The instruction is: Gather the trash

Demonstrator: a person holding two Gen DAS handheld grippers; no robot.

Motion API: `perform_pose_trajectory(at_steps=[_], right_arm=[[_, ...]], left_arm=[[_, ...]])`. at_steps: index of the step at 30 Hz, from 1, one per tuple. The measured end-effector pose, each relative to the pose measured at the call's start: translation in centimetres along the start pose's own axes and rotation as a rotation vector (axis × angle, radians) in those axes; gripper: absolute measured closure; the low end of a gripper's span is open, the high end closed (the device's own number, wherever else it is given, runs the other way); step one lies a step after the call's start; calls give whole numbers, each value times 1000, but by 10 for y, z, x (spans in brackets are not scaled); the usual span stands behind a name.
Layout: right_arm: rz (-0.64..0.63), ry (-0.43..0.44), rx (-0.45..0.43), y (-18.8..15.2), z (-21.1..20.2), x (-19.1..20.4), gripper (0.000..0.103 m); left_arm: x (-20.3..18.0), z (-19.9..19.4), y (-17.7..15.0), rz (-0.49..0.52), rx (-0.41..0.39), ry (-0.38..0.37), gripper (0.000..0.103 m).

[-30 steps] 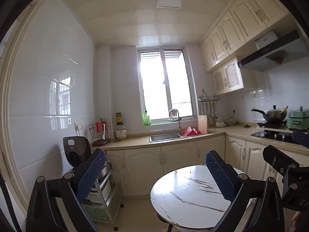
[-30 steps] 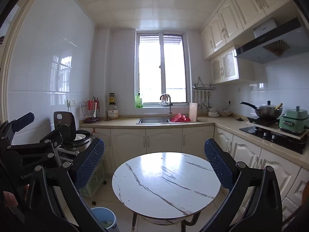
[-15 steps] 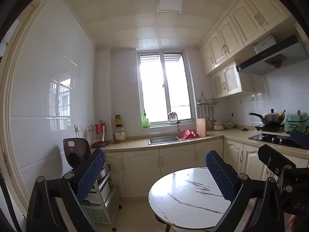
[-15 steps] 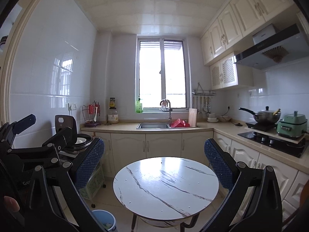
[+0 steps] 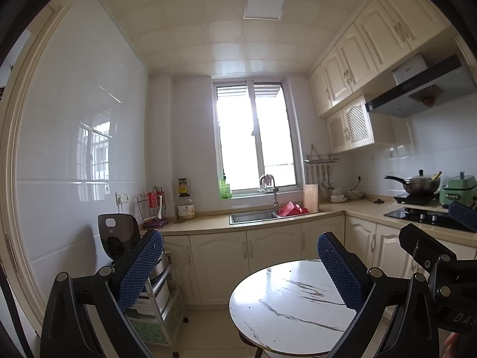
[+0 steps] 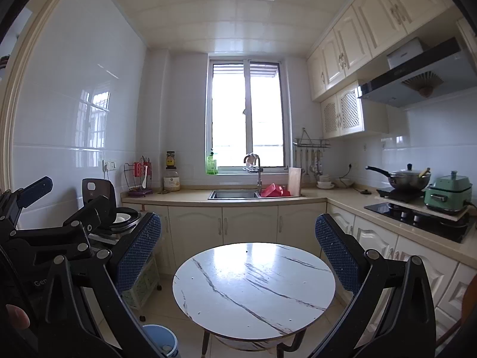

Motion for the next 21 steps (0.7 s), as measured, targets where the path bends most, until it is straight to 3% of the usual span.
perform_pose_trajectory(at_steps=[21], right_arm=[[-1,1,7,-2,-1,-1,0]], left_arm=[[3,8,0,-2,2,8,1]])
Point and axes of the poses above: each gripper's, at about its wrist camera, not at the fingertips, and z roughly the way its jaws point, x to its left, y to its top, the point moved 5 cm from there along z, roughly the way its jaws point, and after that the axes turned 10 degrees about -x, right-handed, at the moved point
